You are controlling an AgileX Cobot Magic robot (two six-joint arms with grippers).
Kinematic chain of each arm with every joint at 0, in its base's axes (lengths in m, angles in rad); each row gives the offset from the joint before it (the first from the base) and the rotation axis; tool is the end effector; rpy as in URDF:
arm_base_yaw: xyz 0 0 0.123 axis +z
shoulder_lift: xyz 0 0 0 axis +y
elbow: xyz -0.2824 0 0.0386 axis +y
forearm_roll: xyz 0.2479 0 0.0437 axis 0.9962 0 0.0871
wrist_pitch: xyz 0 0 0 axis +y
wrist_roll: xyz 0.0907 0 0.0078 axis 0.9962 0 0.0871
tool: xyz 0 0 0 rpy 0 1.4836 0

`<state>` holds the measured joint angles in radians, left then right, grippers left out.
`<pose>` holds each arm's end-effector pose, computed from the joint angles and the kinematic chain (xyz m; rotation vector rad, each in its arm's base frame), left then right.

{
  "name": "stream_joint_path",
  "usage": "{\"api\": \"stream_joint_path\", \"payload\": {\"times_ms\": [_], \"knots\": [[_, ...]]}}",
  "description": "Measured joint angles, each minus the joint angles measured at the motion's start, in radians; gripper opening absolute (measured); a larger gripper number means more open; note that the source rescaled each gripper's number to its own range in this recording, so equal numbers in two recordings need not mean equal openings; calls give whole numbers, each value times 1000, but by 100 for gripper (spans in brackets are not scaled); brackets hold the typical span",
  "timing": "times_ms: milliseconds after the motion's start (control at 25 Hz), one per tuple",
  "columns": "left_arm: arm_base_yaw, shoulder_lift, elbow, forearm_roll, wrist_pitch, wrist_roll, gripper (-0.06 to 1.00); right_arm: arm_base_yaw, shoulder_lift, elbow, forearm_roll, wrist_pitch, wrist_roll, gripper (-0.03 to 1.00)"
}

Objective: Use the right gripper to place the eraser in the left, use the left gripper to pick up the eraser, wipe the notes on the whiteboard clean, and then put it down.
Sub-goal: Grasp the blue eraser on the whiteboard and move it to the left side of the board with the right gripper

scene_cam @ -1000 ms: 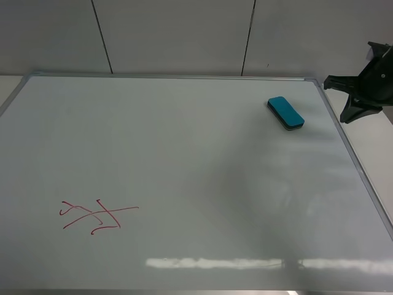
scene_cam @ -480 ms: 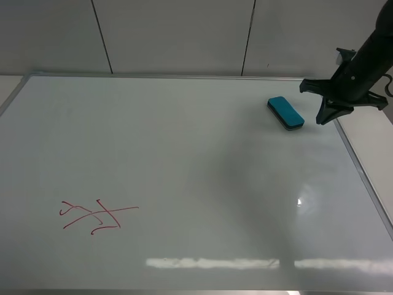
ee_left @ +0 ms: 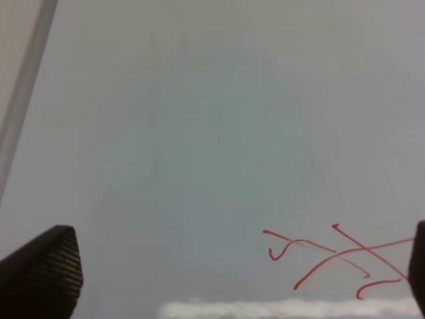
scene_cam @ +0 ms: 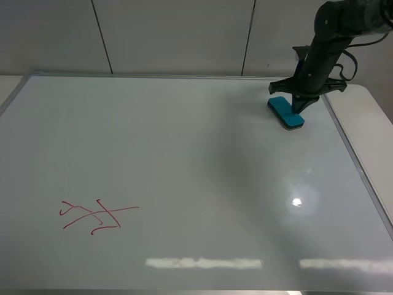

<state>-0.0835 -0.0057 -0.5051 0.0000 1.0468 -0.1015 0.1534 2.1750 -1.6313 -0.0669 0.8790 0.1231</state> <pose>-0.0057 0.0005 0.2797 -0.0182 2.0215 -0.1173 0.4436 0.0638 0.1542 -0.0970 2.8991 -0.0340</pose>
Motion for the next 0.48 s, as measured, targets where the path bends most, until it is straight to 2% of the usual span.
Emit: {"api": "stream_joint_path", "payload": {"times_ms": [200,480], "knots": [[0,0,0,0,0,0,100,28,46,-33,-5,-31,-7,0],[0,0,0,0,0,0,100,56,64,-45,-21,-22,-7,0]]}}
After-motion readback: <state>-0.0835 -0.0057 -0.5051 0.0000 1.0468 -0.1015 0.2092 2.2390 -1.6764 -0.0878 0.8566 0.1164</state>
